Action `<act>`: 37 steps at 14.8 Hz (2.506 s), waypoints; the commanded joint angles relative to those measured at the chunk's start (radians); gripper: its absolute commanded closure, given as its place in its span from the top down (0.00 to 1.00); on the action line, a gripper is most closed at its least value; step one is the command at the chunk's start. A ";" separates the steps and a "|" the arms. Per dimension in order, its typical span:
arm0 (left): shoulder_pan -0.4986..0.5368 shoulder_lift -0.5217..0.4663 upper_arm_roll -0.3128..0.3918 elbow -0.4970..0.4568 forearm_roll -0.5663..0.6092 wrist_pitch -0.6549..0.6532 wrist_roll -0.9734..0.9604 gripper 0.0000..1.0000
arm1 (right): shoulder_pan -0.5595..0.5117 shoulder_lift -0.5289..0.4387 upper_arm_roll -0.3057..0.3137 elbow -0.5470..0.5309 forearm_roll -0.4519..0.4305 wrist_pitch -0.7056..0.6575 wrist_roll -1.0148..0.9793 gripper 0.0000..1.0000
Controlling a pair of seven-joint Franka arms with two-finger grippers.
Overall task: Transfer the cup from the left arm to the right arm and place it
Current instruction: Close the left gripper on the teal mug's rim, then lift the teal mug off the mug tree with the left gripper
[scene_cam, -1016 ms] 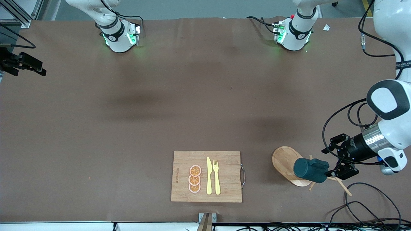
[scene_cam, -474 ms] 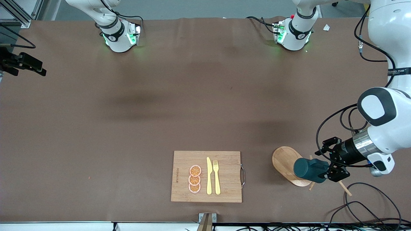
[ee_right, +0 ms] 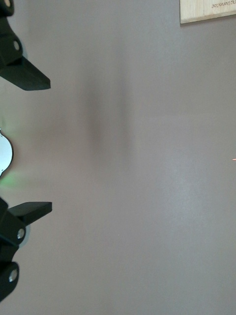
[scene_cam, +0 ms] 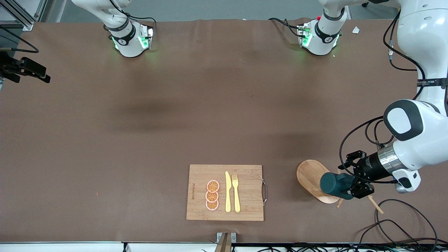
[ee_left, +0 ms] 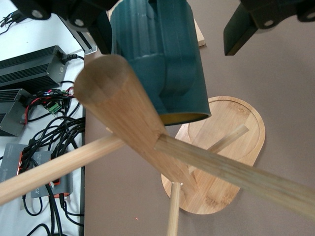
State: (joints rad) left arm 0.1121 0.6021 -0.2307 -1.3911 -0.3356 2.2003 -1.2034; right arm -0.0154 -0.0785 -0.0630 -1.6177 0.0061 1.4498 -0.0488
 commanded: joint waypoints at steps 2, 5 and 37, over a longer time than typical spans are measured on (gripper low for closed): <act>-0.028 0.022 -0.001 0.014 0.070 0.012 -0.025 1.00 | -0.012 -0.026 0.006 -0.028 0.006 0.004 -0.008 1.00; -0.028 0.031 -0.001 0.015 0.070 0.012 -0.027 1.00 | -0.011 -0.026 0.006 -0.028 0.006 0.004 -0.008 1.00; -0.049 -0.077 -0.007 0.038 0.087 -0.007 -0.146 0.66 | -0.009 -0.026 0.006 -0.025 0.005 0.000 -0.008 1.00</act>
State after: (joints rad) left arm 0.0773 0.5660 -0.2373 -1.3398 -0.2728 2.2116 -1.3043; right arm -0.0154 -0.0785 -0.0631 -1.6178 0.0061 1.4473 -0.0488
